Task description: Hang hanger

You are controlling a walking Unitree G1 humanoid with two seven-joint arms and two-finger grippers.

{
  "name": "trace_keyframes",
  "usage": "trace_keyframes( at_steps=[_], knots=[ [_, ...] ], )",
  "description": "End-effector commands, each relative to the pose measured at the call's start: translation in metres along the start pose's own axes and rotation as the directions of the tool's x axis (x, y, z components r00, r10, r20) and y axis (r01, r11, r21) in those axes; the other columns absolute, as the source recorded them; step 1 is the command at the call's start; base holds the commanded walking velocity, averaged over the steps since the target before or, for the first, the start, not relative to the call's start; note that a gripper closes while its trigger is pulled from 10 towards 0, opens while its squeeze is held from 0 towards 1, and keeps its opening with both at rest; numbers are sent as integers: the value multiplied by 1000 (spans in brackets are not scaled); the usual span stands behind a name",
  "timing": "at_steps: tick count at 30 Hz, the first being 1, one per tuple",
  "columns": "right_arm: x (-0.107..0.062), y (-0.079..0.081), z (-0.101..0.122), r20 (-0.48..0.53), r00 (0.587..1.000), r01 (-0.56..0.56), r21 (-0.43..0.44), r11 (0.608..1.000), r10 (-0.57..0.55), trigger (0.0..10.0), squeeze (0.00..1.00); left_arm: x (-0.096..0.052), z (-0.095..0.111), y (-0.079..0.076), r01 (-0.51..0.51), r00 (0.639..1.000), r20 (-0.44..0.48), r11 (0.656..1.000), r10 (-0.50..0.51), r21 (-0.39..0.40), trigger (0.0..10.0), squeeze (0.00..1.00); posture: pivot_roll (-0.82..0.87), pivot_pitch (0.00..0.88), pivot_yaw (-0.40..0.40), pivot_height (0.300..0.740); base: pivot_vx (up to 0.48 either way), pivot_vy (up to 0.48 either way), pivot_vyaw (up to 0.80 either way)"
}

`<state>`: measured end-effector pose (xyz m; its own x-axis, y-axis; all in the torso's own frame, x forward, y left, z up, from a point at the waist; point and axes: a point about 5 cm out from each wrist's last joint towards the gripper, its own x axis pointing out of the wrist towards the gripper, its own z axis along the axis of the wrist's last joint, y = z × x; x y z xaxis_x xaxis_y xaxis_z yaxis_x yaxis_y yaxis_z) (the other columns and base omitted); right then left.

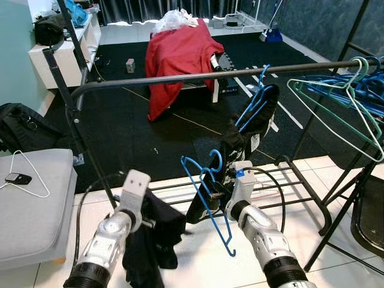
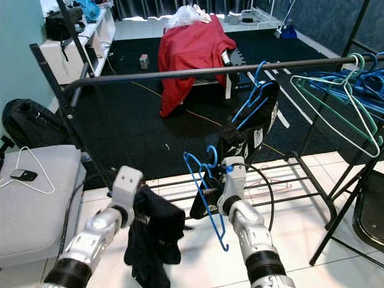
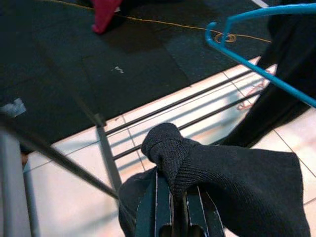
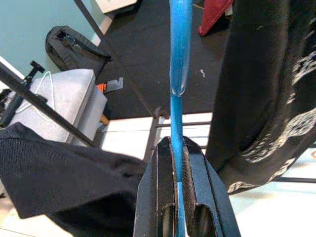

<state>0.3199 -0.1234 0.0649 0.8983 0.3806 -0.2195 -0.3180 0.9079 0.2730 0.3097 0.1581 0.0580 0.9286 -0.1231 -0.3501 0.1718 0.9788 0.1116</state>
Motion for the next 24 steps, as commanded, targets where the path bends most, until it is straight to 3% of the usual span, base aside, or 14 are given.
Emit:
trace_keyframes(
  at_steps=[1,10,11,12,21,24],
  knots=[
    [-3,-1,-8,-3,1000,19,38,999,-19,0,0,-3,-4,3,-24,1000,2,999,24,-25,10000,0,-65,57,5,740,0,0,0],
    [-5,3,-16,-9,999,39,92,995,-38,0,0,-4,-10,7,-58,998,-24,995,56,-87,10000,0,-64,43,-7,740,0,0,0],
    [-4,5,-18,-27,999,38,69,997,-36,2549,0,-4,-11,8,-67,997,-34,993,64,-98,10000,0,-65,41,-7,740,0,0,0],
    [-3,6,-17,-38,999,34,43,998,-32,10000,0,-3,-12,7,-62,997,-40,995,58,-83,10000,0,-65,40,-5,740,0,0,0],
    [2,8,-19,-67,997,30,-17,999,-31,10000,0,-2,-12,7,-50,998,-34,998,49,-46,10000,0,-74,4,-13,740,0,0,0],
    [7,9,-11,-40,998,37,-23,999,-38,10000,0,2,-9,4,-32,999,-27,999,31,-41,10000,0,-77,4,-8,740,0,0,0]
  ],
)
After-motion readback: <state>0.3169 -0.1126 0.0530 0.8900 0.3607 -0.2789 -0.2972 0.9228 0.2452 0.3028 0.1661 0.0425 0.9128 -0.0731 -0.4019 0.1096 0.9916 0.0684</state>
